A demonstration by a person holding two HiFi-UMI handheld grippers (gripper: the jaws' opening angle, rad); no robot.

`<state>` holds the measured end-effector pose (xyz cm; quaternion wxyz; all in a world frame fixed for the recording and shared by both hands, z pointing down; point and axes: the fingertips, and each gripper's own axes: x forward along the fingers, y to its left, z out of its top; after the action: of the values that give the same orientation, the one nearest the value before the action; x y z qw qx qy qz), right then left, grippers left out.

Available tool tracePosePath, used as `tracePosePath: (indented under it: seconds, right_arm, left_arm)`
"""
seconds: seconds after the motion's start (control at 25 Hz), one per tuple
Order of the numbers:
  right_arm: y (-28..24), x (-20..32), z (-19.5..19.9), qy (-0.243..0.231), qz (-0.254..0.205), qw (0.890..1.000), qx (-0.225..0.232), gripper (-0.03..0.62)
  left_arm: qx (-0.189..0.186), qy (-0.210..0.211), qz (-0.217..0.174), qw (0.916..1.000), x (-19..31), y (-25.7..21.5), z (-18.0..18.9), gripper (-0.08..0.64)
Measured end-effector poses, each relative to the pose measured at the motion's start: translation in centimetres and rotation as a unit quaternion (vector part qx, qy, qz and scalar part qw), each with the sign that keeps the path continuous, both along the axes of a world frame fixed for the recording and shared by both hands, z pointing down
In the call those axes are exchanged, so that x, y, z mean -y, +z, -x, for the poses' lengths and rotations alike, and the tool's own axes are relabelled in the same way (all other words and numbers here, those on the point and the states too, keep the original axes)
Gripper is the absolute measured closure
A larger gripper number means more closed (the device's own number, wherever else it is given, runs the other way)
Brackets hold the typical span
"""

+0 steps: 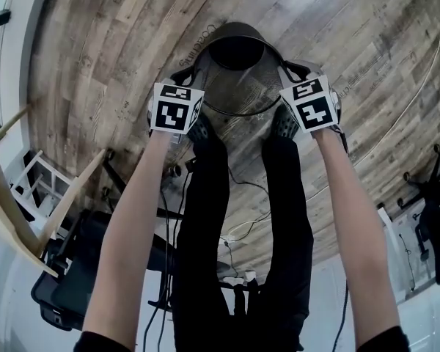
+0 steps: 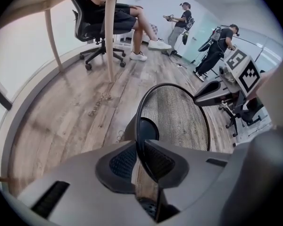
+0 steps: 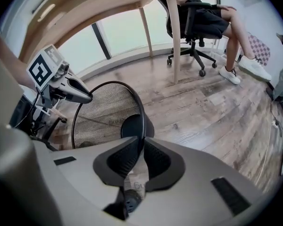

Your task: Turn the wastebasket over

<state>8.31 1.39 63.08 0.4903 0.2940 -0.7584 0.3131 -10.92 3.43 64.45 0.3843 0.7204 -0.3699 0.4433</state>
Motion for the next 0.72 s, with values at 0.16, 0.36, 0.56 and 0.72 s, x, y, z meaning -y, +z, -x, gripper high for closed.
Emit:
tracePosePath:
  seconds: [0.16, 0.36, 0.56, 0.72]
  right_arm:
    - [-0.5, 2.5, -1.1, -0.013, -0.041, 0.999, -0.012, 0.531]
    - [-1.1, 4.9, -1.5, -0.019, -0.101, 0.994, -0.023, 0.528]
    - [-0.8, 5.2, -1.6, -0.022, -0.139, 0.989, -0.034, 0.525]
    - [-0.3, 4.2, -1.5, -0.026, -0.139, 0.989, -0.034, 0.525]
  left_arm:
    - [0.004, 0.016, -0.036, 0.9992, 3.1, -0.6, -1.1, 0.496]
    - [0.023, 0.034, -0.087, 0.9954, 6.0, -1.2, -1.6, 0.495]
    - [0.048, 0.042, -0.116, 0.9912, 6.9, -0.9, -1.4, 0.495]
    - [0.049, 0.047, -0.109, 0.9917, 6.1, -0.2, -1.4, 0.494]
